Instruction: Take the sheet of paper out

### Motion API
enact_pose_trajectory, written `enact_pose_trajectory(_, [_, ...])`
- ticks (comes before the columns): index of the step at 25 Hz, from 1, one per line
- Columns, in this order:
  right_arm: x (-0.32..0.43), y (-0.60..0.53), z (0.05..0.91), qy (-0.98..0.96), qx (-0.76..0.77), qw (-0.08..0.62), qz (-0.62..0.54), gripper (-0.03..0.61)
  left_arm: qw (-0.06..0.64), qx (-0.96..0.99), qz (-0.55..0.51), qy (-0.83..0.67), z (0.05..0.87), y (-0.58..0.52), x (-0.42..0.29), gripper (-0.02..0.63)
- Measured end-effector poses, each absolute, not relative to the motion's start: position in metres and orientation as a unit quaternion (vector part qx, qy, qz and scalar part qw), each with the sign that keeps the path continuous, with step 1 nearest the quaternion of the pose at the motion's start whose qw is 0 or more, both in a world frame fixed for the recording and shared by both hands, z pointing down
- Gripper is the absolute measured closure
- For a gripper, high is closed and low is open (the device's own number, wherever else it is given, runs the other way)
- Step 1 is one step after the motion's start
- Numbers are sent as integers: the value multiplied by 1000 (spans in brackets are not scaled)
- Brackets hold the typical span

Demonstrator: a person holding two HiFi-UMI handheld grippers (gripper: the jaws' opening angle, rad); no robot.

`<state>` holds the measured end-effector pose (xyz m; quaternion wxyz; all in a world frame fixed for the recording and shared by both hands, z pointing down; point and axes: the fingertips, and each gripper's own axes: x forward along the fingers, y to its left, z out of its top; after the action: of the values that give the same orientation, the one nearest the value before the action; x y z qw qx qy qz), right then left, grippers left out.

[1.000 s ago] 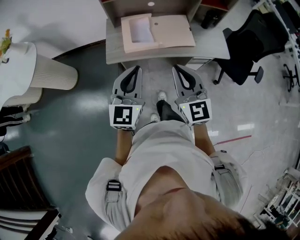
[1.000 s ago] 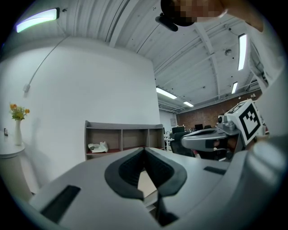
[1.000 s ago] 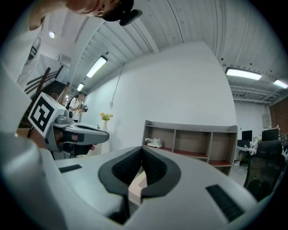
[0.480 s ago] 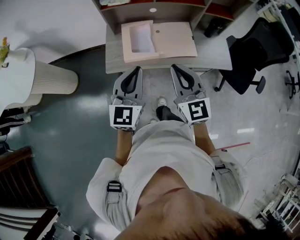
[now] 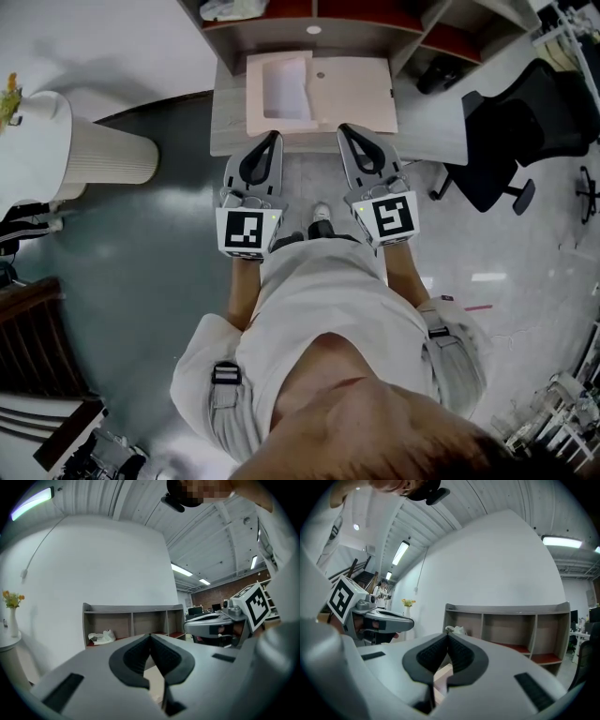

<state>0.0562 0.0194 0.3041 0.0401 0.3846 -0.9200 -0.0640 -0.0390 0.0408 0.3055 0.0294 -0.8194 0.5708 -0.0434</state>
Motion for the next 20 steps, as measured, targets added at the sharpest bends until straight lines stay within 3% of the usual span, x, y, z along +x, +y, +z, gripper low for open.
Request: enact_pose_trajectory(20, [48, -79, 324, -915, 399, 45, -34, 558, 22, -822, -57, 567, 324, -60, -58, 598])
